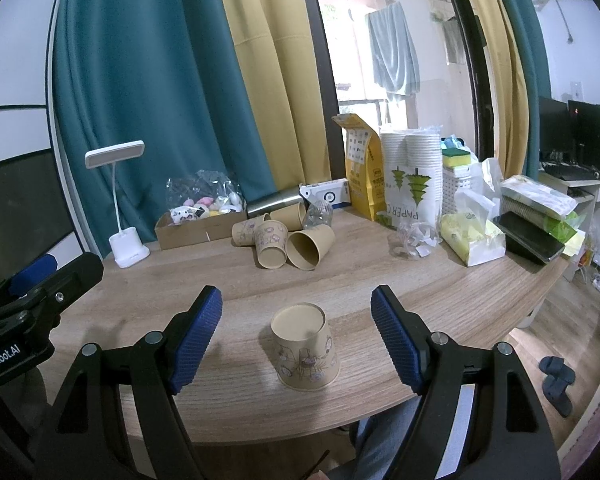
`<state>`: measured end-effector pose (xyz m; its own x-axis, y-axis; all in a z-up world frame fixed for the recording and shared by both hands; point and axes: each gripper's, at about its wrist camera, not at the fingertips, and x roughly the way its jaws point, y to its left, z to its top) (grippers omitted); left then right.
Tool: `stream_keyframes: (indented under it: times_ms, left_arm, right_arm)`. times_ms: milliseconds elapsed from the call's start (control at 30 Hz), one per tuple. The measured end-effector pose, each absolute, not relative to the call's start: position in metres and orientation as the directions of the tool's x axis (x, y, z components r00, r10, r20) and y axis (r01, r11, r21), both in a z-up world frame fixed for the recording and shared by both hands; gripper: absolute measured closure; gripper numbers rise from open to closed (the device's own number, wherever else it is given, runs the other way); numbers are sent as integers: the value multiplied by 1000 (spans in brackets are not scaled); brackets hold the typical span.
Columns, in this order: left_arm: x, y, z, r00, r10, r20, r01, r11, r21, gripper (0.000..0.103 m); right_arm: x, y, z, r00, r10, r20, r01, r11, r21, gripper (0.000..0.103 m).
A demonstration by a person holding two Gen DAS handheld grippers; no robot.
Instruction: Flip cup upside down
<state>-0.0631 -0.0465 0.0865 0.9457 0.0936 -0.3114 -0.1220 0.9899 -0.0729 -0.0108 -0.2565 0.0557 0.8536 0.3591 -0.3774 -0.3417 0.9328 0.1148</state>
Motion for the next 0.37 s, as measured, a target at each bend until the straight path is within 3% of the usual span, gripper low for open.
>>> stream_keyframes:
  times_ms: [367]
  left_arm:
    - [-63, -45, 85, 949, 96, -299, -125, 989, -78, 0]
  right_arm:
    - [-10, -256, 56, 851, 361, -381, -343, 932, 116, 23]
